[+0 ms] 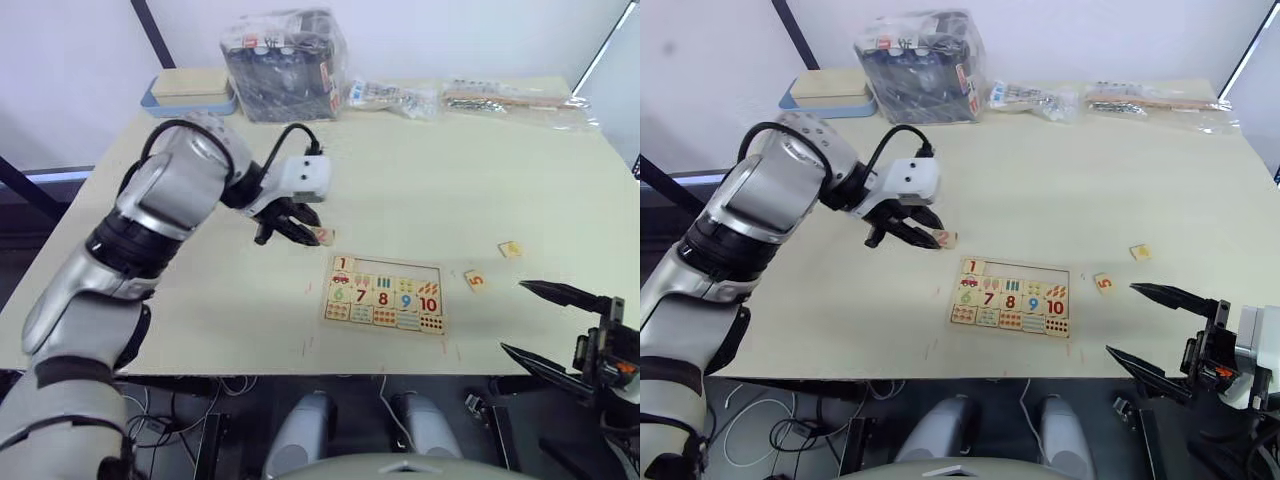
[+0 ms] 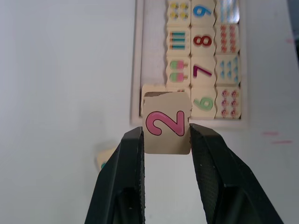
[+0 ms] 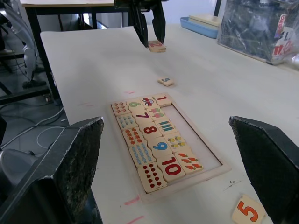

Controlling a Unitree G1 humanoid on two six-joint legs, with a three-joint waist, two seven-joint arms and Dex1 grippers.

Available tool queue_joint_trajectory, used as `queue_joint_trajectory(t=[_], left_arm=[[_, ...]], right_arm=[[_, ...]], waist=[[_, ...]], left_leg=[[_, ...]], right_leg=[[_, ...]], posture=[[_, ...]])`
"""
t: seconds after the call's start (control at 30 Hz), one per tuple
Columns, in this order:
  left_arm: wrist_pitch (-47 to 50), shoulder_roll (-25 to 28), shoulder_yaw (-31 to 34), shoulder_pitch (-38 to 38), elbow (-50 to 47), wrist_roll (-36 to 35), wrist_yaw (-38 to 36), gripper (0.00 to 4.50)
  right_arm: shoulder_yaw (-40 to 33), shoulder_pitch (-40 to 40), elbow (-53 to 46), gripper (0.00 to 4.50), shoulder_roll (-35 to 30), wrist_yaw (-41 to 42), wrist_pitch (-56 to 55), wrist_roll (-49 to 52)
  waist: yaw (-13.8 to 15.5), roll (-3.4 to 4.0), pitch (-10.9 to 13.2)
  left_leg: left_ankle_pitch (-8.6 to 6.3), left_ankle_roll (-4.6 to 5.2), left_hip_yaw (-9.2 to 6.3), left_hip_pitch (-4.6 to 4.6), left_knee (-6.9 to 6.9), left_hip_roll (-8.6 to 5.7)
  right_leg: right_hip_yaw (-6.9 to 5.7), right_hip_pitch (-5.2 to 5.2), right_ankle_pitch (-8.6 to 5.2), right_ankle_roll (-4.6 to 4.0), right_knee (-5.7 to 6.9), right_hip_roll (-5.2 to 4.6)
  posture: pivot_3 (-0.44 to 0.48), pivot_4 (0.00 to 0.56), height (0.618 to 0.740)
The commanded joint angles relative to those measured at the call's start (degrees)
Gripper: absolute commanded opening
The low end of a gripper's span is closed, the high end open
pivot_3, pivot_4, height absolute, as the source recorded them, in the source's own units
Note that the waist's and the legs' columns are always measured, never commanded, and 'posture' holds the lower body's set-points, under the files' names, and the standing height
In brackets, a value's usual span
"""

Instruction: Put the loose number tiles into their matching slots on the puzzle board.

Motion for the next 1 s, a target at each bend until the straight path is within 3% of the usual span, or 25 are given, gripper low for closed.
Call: queue_joint_trajectory(t=[0.03,0.2,0.33,0.5,0.67,1.0], left_arm=[[1.2,-2.3,-2.4,-3.3,2.4,1.0,-2.0,0.9],[3.8,-6.1,-7.0,-7.5,4.7,5.3,-1.1,0.9],[5.2,-7.8,-11.2,-10.2,5.4,4.4,-2.0,0.9],[6.1,-13.1,-15.9,-13.0,12.3,7.4,-1.4,0.9],[5.3,-17.3,-17.3,-13.0,17.2,10.0,0.5,0.9],[4.2,-20.7,-16.8,-10.5,18.7,12.6,2.6,0.9]], right_arm=[[-1.8,0.7,-2.2,4.5,0.1,-0.3,-1.1,1.0],[-2.6,1.5,-1.6,4.5,-0.3,0.3,-1.6,1.0],[-2.5,1.2,-1.4,4.5,0.0,-0.2,-1.7,0.8],[-2.0,0.2,-0.9,4.5,-0.3,-0.2,-1.6,0.6],[-2.3,0.0,-0.8,4.5,-0.3,-0.3,-1.7,0.4],[-1.9,1.2,-1.4,4.5,0.6,-0.9,-2.4,-0.1]], waist=[[-0.1,0.0,0.0],[-0.1,-0.02,0.0],[-0.3,-0.02,0.0],[-0.3,-0.02,0.0],[-0.7,-0.04,0.0],[-1.1,-0.04,0.0]], left_leg=[[0.0,0.0,-0.01,0.0,0.0,0.0],[0.0,0.0,-0.02,-0.03,0.0,0.01],[0.0,0.0,-0.02,-0.03,0.0,0.01],[0.0,0.0,-0.03,-0.04,0.01,0.0],[0.0,0.0,-0.02,-0.06,0.01,0.0],[0.0,0.0,-0.05,-0.06,0.01,0.0]], right_leg=[[0.0,0.0,0.0,0.0,0.0,0.02],[0.01,-0.01,0.0,0.0,-0.01,0.02],[0.02,-0.01,-0.01,0.02,-0.02,0.02],[0.02,-0.01,-0.04,0.06,-0.01,0.02],[0.03,-0.02,-0.04,0.06,-0.01,0.03],[0.02,-0.02,-0.03,0.05,-0.01,0.02]], posture=[[0.0,0.15,0.74],[0.0,0.15,0.74],[0.0,0.15,0.74],[0.0,0.15,0.74],[0.0,0.15,0.74],[0.0,0.15,0.74]])
